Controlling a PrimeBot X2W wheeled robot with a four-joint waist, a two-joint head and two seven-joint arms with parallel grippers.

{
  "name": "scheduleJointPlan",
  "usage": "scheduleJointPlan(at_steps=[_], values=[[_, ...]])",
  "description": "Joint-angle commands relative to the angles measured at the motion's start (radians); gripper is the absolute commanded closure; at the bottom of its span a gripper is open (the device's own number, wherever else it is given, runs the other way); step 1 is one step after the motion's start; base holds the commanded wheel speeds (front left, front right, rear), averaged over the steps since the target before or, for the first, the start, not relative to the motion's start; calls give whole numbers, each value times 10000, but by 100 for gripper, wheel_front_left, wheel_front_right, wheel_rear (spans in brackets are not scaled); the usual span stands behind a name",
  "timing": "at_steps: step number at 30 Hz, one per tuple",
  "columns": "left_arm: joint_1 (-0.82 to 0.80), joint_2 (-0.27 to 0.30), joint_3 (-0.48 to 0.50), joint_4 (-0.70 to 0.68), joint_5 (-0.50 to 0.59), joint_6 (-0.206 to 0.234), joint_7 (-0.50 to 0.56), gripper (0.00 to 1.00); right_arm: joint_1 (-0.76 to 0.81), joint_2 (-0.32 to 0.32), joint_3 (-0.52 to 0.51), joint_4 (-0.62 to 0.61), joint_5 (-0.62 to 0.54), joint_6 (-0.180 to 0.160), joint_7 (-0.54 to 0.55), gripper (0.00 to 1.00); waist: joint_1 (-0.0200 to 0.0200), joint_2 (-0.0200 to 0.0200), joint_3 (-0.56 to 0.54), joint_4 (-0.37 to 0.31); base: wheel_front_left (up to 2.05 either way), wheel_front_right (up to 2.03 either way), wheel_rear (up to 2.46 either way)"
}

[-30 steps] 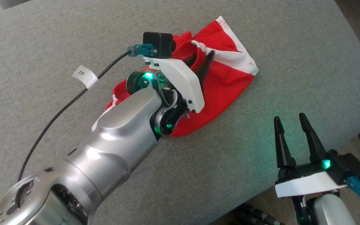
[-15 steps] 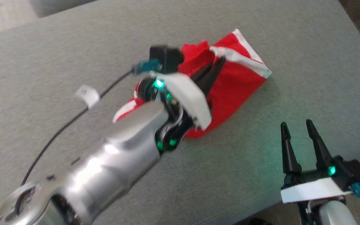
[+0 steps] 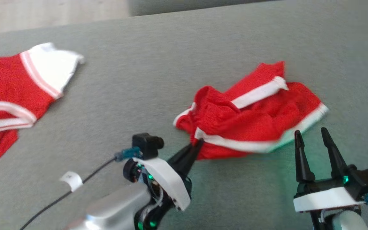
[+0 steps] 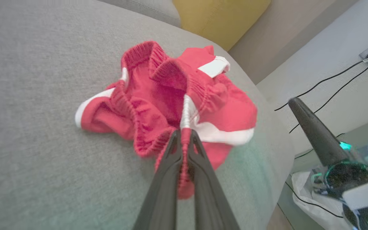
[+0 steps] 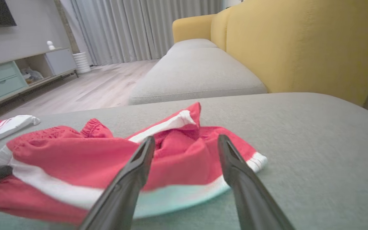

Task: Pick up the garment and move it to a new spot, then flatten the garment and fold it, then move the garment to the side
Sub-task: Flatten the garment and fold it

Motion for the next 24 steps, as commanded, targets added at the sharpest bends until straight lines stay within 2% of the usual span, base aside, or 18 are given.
scheduleJointPlan(at_steps=[1,7,8,9,10,11,15,22,23,24], values=[[-224,133,188,-348,185,-74,-155,100,-8,-83,198,-334,-72,-7,-38,0,1,0,-86,713,0,0,0],[209,-109,-202,-322,1259,-340,87,100,-120,-83,191,-337,-269,-7,-38,0,1,0,63,1164,0,0,0],[273,-182,-227,-265,1399,-370,173,95,-136,-83,193,-329,-282,-7,-38,0,1,0,69,1178,0,0,0],[306,-242,-247,-220,1554,-419,269,62,-150,-83,201,-316,-291,-7,-38,0,1,0,69,1180,0,0,0],[325,-287,-263,-180,1718,-478,369,21,-162,-83,211,-301,-300,-7,-38,0,1,0,64,1167,0,0,0],[344,-315,-273,-136,1864,-505,446,0,-171,-83,222,-282,-304,-7,-38,0,1,0,51,1136,0,0,0],[343,-336,-291,-50,2342,-499,557,0,-185,-83,217,-230,-290,-7,-38,0,1,0,0,932,0,0,0],[328,-120,-229,-147,2472,-381,687,0,-187,-83,217,-203,-187,-7,-38,0,1,0,-55,546,0,0,0],[347,-79,-196,-192,2447,-360,664,17,-191,-83,230,-198,-173,-7,-38,0,1,0,-58,498,0,0,0],[367,-34,-177,-240,2417,-353,664,56,-191,-83,227,-197,-158,-7,-38,0,1,0,-61,469,0,0,0]])
